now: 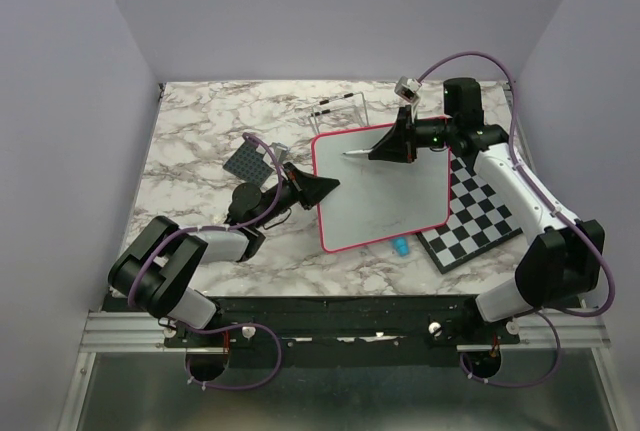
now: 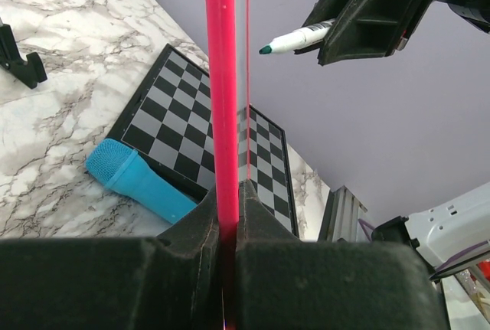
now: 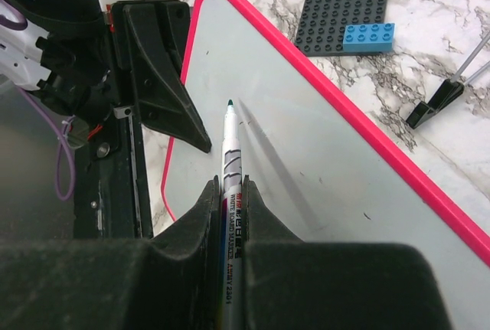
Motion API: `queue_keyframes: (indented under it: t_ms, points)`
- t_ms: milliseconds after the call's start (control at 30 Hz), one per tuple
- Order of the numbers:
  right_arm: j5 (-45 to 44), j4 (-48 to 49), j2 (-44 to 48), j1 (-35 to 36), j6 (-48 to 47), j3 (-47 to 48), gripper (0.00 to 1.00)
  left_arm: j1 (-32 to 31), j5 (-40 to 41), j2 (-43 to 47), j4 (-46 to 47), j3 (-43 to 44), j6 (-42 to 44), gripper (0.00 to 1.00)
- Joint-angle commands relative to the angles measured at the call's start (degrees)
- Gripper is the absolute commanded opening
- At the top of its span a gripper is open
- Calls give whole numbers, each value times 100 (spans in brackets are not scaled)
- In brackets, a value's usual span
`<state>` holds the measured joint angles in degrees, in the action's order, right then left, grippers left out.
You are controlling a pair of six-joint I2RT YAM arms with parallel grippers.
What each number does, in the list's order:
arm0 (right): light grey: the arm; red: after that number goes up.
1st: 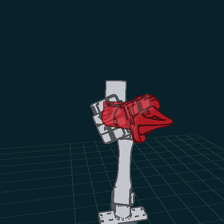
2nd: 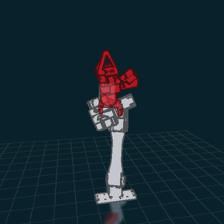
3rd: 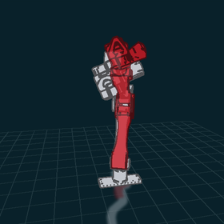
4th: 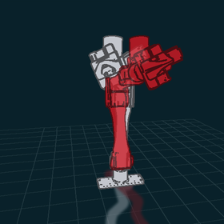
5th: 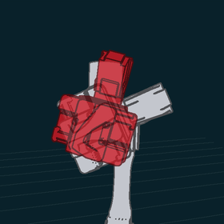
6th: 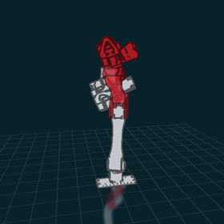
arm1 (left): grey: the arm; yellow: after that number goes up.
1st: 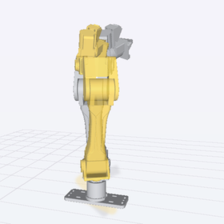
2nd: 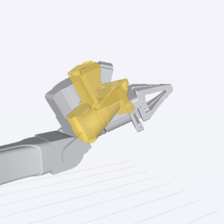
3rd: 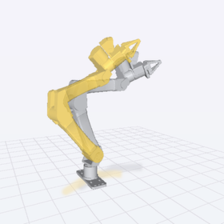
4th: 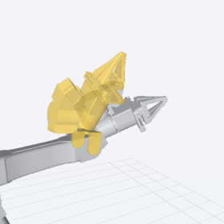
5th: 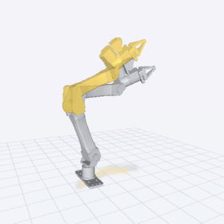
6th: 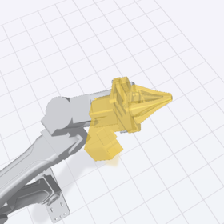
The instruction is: Write a sentence on the whiteboard
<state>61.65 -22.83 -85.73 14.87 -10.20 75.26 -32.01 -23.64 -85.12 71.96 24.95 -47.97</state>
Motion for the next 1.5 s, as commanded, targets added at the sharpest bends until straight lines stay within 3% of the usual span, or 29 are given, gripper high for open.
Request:
queue_keyframes:
  t_ms: [0,1467]
  points:
    - [32,305,-101,-20,193,59,1,-25,-106,31,679,133,323,0]
    - [-311,-46,110,-46,-176,-434,0,-25,-124,13,670,142,376,0]
